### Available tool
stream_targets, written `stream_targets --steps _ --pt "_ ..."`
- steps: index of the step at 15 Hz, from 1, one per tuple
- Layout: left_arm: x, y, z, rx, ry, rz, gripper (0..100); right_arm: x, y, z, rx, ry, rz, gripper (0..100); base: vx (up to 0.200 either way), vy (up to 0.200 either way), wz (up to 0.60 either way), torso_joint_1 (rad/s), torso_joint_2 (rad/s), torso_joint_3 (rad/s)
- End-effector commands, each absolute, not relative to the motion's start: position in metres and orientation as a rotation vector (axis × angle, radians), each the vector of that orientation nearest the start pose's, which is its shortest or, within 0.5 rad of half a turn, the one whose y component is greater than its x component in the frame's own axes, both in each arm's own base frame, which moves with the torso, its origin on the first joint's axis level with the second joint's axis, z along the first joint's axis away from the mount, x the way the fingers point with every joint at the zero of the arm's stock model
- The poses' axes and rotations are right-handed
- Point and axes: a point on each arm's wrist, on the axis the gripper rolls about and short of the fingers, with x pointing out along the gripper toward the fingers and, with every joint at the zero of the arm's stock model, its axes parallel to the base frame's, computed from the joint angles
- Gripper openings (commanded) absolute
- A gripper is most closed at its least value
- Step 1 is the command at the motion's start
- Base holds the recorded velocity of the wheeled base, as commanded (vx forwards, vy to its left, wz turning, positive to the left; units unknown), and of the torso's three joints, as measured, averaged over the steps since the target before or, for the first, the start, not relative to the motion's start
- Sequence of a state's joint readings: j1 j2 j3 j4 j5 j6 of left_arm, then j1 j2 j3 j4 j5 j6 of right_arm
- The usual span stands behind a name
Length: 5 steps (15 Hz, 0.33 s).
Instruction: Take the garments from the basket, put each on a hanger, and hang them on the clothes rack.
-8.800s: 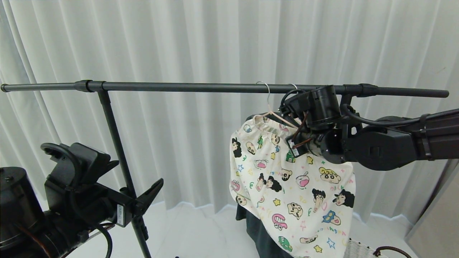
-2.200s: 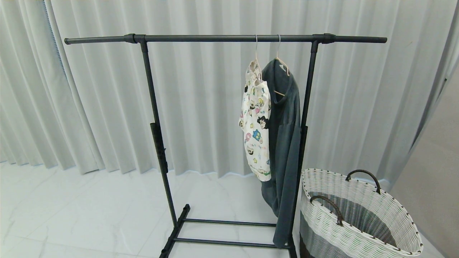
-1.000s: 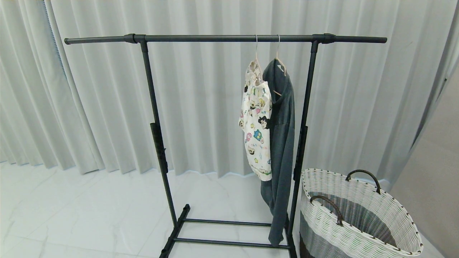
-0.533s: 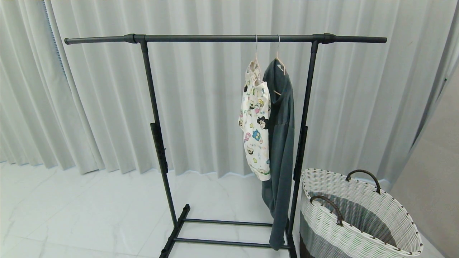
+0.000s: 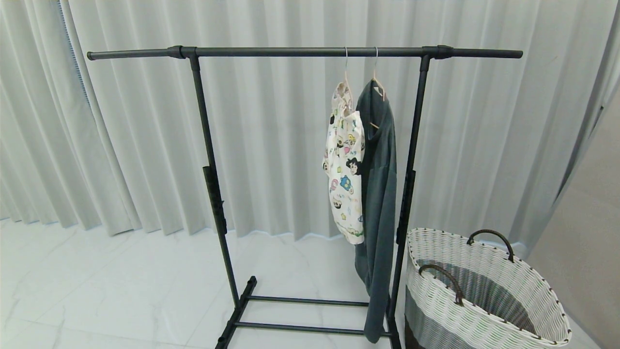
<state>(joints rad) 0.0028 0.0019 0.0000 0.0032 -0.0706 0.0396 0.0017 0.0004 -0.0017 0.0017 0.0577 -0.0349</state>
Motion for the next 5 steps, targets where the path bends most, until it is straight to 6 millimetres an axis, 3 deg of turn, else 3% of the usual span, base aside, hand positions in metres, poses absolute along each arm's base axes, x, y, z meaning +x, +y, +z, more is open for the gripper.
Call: stream_targets --steps 1,5 --pt "-0.0227 -0.0017 0.0752 0.04 0.003 -0.068 100 -0.023 0.0013 0.0757 -0.035 -0.001 0.06 100 0.0 0.0 0.0 0.0 0.0 0.0" --pt "-0.0227 -0.0017 0.0752 0.04 0.003 -0.068 100 -0.023 0.0013 0.0757 -0.035 -0.001 0.06 100 0.0 0.0 0.0 0.0 0.0 0.0"
